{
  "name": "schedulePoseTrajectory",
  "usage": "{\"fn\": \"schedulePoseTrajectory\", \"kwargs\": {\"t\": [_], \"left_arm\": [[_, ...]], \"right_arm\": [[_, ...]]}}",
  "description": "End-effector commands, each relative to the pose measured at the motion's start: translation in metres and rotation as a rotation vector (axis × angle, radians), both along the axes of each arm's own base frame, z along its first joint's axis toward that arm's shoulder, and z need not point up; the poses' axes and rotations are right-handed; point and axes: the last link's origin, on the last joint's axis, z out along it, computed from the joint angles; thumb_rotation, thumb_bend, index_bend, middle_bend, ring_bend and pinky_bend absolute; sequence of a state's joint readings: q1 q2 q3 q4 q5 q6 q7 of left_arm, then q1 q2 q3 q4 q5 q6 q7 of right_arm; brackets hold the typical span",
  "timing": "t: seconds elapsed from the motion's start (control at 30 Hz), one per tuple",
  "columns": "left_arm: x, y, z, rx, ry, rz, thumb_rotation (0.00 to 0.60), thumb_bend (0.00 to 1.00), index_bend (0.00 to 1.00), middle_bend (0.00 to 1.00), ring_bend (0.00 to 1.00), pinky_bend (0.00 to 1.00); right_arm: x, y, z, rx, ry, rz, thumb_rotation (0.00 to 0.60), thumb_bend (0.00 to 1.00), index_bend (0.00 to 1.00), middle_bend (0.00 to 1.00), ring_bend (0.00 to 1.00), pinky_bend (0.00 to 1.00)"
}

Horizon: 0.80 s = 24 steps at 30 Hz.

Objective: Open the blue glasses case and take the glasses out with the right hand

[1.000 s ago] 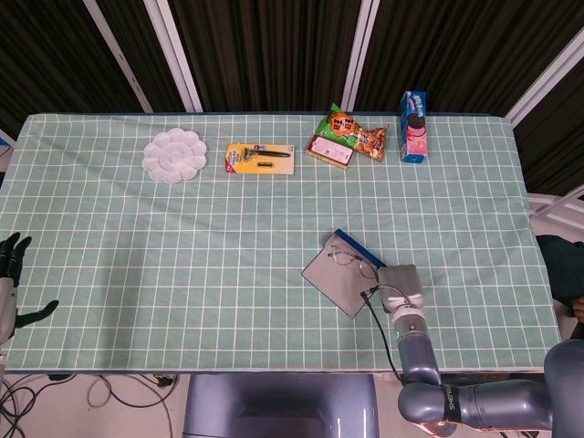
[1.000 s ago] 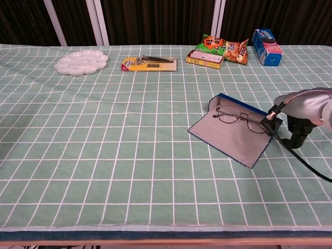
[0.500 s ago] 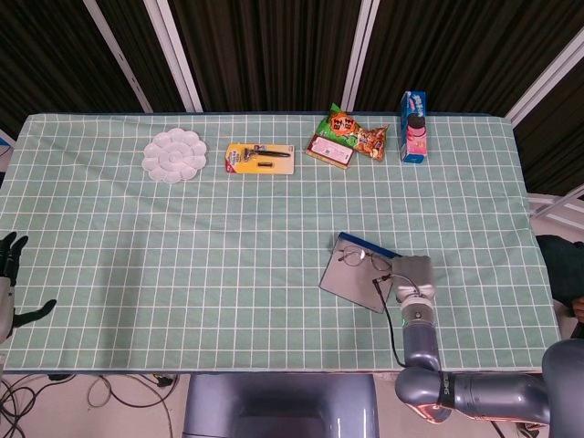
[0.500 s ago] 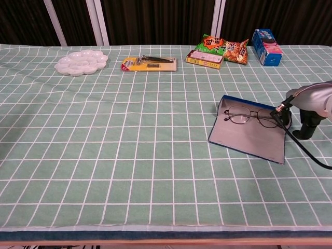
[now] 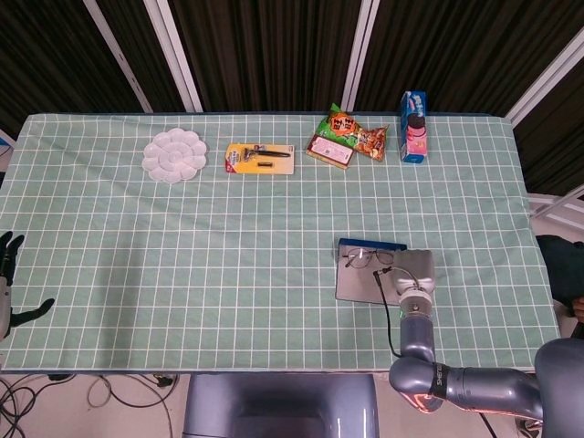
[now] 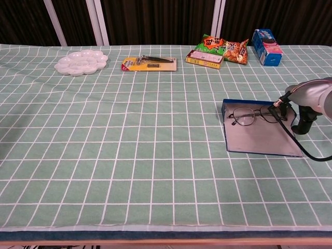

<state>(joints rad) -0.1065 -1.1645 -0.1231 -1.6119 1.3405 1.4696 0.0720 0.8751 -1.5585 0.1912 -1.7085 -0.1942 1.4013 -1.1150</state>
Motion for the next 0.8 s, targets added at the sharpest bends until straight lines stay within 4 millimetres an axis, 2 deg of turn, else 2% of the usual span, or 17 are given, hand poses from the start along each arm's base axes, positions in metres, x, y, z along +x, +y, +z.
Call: {"fn": "schedulePoseTrajectory", "kwargs": {"t": [0.03, 0.13, 0.37, 0.5, 0.67, 0.8], "left_arm": [[0.0, 0.0, 0.0, 0.002, -0.003, 0.003, 0.6, 0.02, 0.0, 0.0, 0.0, 0.0], [0.0, 0.0, 0.001, 0.003, -0.002, 0.004, 0.6, 0.02, 0.0, 0.0, 0.0, 0.0], [0.0, 0.0, 0.0, 0.003, -0.002, 0.005, 0.6, 0.02, 0.0, 0.0, 0.0, 0.0], [-0.001, -0.001, 0.001, 0.005, -0.002, 0.005, 0.6, 0.02, 0.0, 0.0, 0.0, 0.0], [-0.001, -0.001, 0.001, 0.007, 0.015, 0.0, 0.6, 0.02, 0.0, 0.0, 0.0, 0.0], [0.0, -0.001, 0.001, 0.013, 0.036, -0.014, 0.6, 0.02, 0.0, 0.0, 0.0, 0.0]], "right_arm": [[0.0, -0.002, -0.001, -0.003, -0.001, -0.005, 0.6, 0.51, 0.18, 0.92, 0.96, 0.9], [0.001, -0.004, 0.0, -0.007, 0.004, -0.005, 0.6, 0.51, 0.14, 0.92, 0.96, 0.9], [0.005, -0.006, 0.001, -0.012, -0.001, 0.002, 0.6, 0.51, 0.13, 0.92, 0.96, 0.9], [0.014, 0.001, 0.008, -0.02, -0.048, 0.01, 0.6, 0.51, 0.13, 0.92, 0.96, 0.9], [0.027, 0.004, 0.019, -0.054, -0.117, 0.065, 0.6, 0.41, 0.15, 0.93, 0.97, 0.9], [0.035, -0.001, 0.027, -0.085, -0.155, 0.116, 0.6, 0.32, 0.21, 0.95, 0.98, 0.91]]}}
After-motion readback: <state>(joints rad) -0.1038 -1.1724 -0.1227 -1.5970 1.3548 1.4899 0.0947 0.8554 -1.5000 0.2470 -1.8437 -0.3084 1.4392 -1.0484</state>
